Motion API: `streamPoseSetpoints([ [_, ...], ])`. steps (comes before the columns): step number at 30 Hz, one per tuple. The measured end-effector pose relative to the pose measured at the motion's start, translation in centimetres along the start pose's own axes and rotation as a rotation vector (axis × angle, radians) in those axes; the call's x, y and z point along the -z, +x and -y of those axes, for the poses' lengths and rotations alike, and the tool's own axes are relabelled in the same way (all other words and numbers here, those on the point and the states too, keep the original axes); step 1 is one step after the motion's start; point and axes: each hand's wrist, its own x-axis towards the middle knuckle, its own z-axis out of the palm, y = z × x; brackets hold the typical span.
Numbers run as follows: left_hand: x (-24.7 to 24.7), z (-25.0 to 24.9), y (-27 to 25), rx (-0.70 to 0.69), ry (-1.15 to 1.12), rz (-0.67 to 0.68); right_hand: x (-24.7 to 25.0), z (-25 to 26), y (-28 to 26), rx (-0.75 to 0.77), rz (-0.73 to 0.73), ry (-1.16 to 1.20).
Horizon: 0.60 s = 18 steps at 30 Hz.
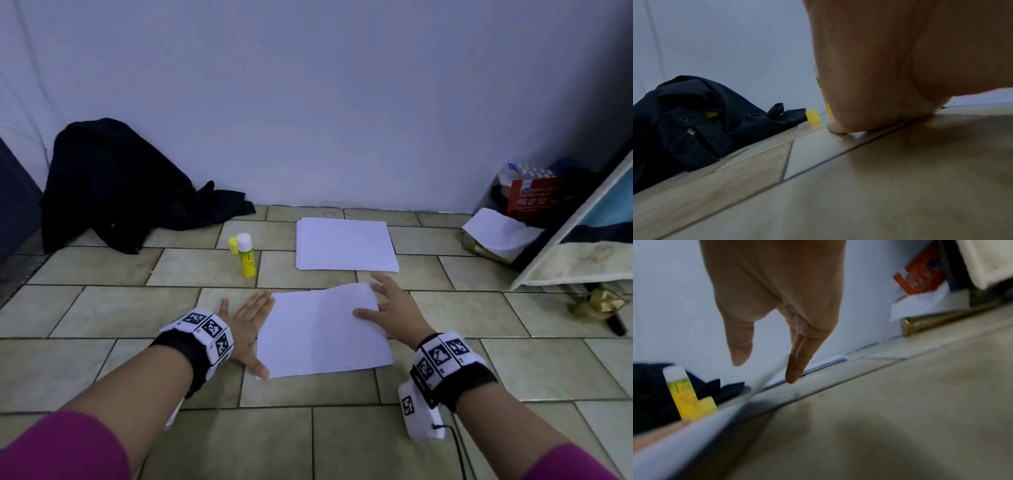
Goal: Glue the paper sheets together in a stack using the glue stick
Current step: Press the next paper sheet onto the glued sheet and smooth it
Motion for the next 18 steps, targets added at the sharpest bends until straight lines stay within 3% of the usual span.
streamPoseSetpoints([
  [3,0.0,-0.1,-0.2,-0.002,-0.007,-0.015,-0.3,0.0,-1.0,-0.016,-0.111,0.096],
  [7,-0.1,0.4,0.0,-0.038,-0.01,-0.014,-0.4,-0.5,-2.3,-0.012,0.068,-0.019],
  [9,-0.2,0.7,0.3,-0.06,-0.015,-0.023,0.4,-0.2,-2.6,0.013,0.076,-0.095],
  [12,-0.3,0.7,0.6,-0.049,-0.008,-0.037,3.0,0.3,-2.4,0.069,-0.05,-0.081],
  [18,-0.4,0.2,0.6,-0.01,0.015,-0.058,6.9,0.7,1.0,0.114,-0.222,0.163],
])
